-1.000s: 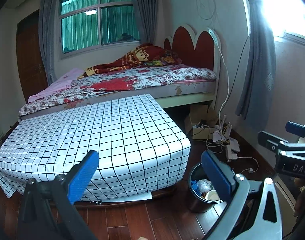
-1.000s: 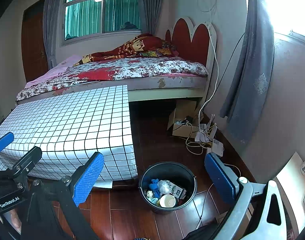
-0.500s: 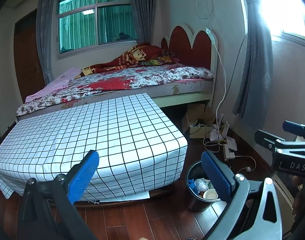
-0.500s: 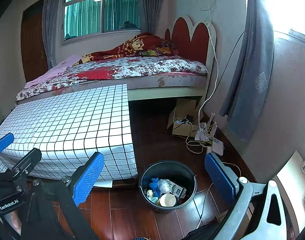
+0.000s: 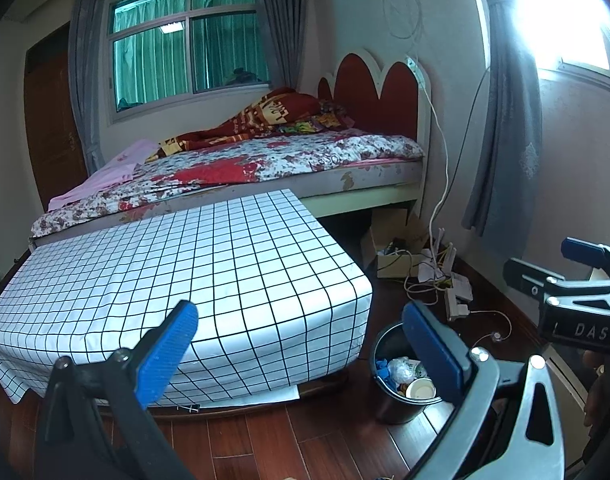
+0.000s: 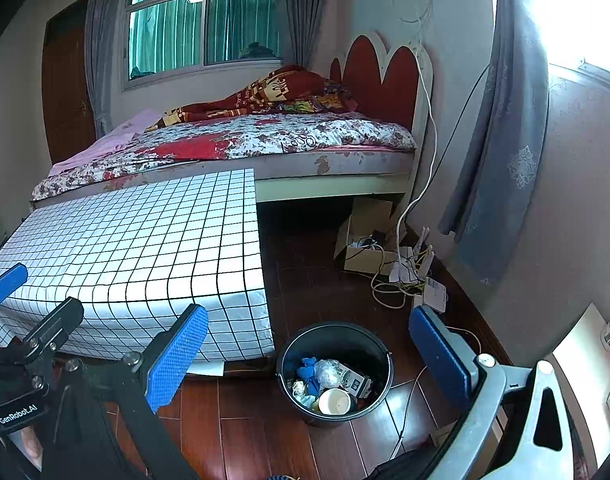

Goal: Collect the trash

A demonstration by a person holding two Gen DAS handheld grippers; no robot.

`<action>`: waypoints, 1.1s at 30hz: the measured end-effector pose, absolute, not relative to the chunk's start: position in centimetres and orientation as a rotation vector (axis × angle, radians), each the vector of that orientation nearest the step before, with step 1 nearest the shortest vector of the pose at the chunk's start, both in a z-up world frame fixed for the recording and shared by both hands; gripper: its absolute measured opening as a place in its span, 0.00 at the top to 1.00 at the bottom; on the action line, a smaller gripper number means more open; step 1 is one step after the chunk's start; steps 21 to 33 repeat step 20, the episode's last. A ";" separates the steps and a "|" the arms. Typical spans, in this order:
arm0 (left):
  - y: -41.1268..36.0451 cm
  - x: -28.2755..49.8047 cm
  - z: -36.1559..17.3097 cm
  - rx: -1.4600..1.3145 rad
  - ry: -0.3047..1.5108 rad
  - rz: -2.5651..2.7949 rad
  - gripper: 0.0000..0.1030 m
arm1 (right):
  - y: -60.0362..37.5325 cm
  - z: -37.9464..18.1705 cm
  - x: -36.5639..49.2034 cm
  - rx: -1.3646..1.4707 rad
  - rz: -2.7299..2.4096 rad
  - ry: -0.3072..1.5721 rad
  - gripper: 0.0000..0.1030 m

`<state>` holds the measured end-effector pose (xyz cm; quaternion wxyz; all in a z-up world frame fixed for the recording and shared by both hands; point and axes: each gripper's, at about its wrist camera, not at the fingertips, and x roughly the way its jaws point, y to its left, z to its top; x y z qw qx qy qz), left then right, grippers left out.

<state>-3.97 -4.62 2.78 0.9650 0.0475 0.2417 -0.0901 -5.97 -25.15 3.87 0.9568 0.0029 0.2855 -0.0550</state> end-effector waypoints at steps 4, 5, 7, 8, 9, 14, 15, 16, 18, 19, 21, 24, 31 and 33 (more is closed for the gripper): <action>-4.6 -4.1 2.9 0.096 0.476 -0.180 0.00 | -25.1 3.9 -6.0 0.003 -0.114 0.576 0.01; -4.6 -4.1 2.9 0.097 0.475 -0.183 0.00 | -25.1 3.9 -6.0 0.003 -0.115 0.575 0.01; -4.6 -4.1 3.0 0.100 0.476 -0.188 0.00 | -25.2 3.9 -6.0 0.005 -0.116 0.577 0.01; -4.7 -4.1 2.9 0.103 0.475 -0.191 0.00 | -25.2 3.9 -5.9 0.005 -0.117 0.577 0.01; -4.7 -4.1 2.9 0.106 0.475 -0.193 0.00 | -25.2 3.9 -6.0 0.005 -0.118 0.578 0.01; -4.6 -4.1 2.9 0.109 0.467 -0.213 0.00 | -25.0 3.9 -6.1 0.004 -0.118 0.580 0.01; -4.7 -4.1 2.9 0.110 0.467 -0.218 0.00 | -25.0 3.9 -6.1 0.004 -0.117 0.580 0.01; -4.7 -4.1 2.9 0.108 0.468 -0.227 0.00 | -25.0 3.9 -6.1 0.005 -0.118 0.579 0.01; -4.8 -4.1 2.8 0.106 0.475 -0.240 0.00 | -24.9 3.9 -6.1 0.006 -0.120 0.579 0.01; -4.8 -4.0 2.8 0.102 0.480 -0.243 0.00 | -24.9 3.8 -6.0 0.007 -0.120 0.581 0.01; -4.8 -4.0 2.7 0.098 0.490 -0.251 0.00 | -25.0 3.9 -6.0 0.007 -0.120 0.581 0.01; -4.8 -4.0 2.7 0.098 0.490 -0.251 0.00 | -25.0 3.9 -6.0 0.007 -0.120 0.581 0.01; -4.8 -4.0 2.7 0.098 0.490 -0.251 0.00 | -25.0 3.9 -6.0 0.007 -0.120 0.581 0.01; -4.8 -4.0 2.7 0.098 0.490 -0.251 0.00 | -25.0 3.9 -6.0 0.007 -0.120 0.581 0.01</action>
